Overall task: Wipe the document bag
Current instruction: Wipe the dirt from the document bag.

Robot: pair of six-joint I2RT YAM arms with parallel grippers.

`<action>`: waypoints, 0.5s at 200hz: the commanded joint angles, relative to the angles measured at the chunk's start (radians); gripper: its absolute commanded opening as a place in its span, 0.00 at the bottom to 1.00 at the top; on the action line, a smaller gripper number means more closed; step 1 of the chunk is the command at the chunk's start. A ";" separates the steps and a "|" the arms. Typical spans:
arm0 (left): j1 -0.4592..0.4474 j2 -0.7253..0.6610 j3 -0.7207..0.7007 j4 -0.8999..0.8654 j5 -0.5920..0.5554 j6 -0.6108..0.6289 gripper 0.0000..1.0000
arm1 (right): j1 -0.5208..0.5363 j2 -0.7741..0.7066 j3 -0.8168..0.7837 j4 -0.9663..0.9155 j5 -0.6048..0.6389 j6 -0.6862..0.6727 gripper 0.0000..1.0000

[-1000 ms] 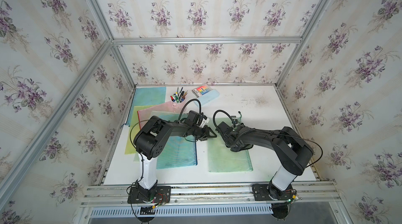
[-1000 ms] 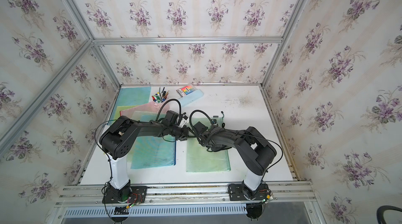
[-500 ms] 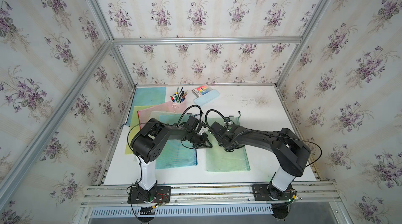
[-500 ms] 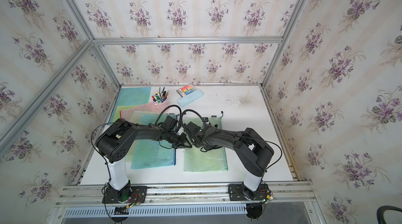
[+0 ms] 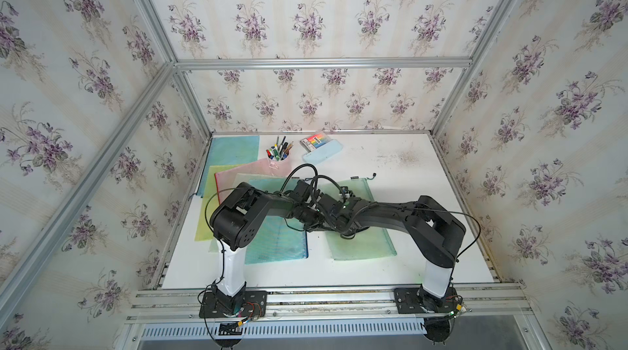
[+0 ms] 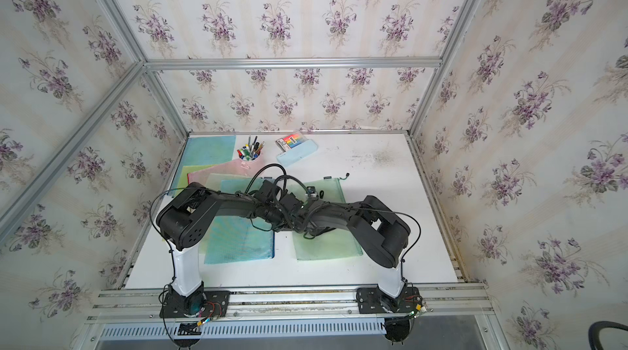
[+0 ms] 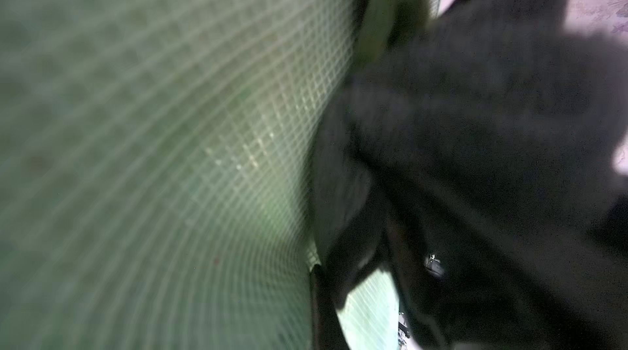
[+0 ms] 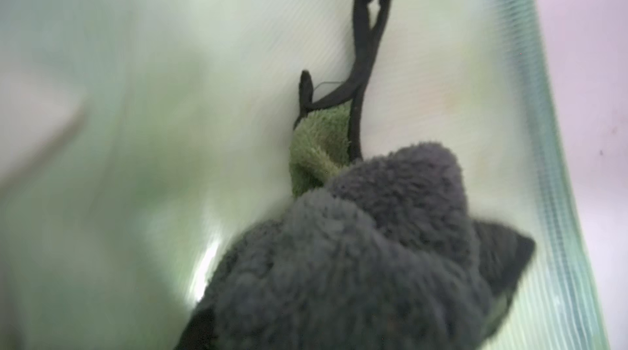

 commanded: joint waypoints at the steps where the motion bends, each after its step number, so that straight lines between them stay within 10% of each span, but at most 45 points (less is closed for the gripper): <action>1: -0.004 0.016 -0.012 -0.152 -0.070 0.036 0.00 | -0.115 0.000 -0.073 0.032 0.002 0.010 0.29; 39: -0.004 0.036 -0.004 -0.167 -0.062 0.057 0.00 | -0.225 0.018 0.015 -0.012 0.033 -0.077 0.29; 100: -0.009 0.047 0.079 -0.222 -0.054 0.130 0.00 | -0.047 -0.053 0.062 -0.036 0.007 -0.067 0.30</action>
